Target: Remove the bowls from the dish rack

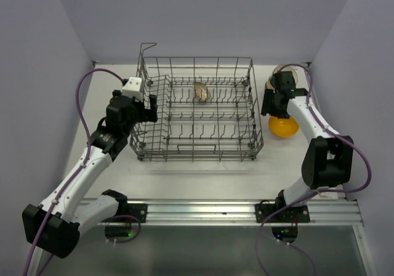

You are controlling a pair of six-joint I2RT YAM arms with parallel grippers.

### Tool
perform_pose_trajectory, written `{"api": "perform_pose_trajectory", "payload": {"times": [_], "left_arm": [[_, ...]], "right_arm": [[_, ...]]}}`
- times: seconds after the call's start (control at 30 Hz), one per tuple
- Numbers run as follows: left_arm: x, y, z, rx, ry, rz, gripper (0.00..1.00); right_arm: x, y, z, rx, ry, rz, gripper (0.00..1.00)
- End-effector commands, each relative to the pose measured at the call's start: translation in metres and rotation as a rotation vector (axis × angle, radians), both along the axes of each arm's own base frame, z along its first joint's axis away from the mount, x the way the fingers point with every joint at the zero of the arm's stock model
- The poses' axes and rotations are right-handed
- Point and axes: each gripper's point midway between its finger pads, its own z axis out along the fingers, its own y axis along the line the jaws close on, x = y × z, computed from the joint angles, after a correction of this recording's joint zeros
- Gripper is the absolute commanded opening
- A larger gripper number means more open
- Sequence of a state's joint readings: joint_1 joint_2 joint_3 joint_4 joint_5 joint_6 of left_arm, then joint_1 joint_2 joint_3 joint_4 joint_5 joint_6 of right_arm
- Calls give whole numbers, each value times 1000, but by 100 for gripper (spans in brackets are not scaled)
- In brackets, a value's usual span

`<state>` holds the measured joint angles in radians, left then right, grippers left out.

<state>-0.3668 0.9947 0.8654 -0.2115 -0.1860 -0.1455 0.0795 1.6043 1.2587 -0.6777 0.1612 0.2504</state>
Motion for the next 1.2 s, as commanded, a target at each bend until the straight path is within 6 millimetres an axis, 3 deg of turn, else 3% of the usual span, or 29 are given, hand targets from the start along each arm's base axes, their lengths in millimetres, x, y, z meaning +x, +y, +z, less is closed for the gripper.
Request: {"api": "perform_pose_trajectory", "payload": {"times": [0.0,0.13,0.2,0.37,0.5,0.7,0.73,0.8,0.83,0.93,0.97,1.03,1.07,1.13,1.17], "left_arm": [[-4,-14,15,-39,-32,-68,100],[-4,-14,15,-38,-34,-68,100],[-4,-14,16,-37,-36,-69,100],[-4,-14,17,-40,-38,-71,100],[-4,-14,15,-41,-34,-72,100],[-4,-17,12,-44,-24,-81,100],[-3,-17,12,-44,-24,-83,100],[-4,-18,12,-47,-24,-88,100],[-4,-19,13,-48,-27,-90,100],[-4,-18,14,-49,-30,-89,100],[-5,-18,15,-49,-32,-89,100],[-4,-18,15,-49,-32,-89,100],[-5,-19,14,-50,-30,-93,100],[-5,-19,15,-51,-31,-94,100],[-5,-20,16,-52,-34,-96,100]], "right_arm": [[14,0,69,8,-158,-16,63],[25,6,130,54,-329,-20,68],[31,22,162,110,-416,23,68],[51,84,191,135,-455,186,69],[76,147,185,168,-405,308,67],[91,220,178,314,-386,433,66],[96,231,164,323,-362,448,65],[99,253,159,339,-362,485,65],[105,263,143,338,-335,497,65],[112,287,134,330,-339,537,65],[119,294,115,321,-314,540,65],[127,309,110,350,-327,553,66],[133,313,93,349,-303,550,66],[140,320,91,354,-309,550,65],[145,324,74,347,-284,548,64]]}}
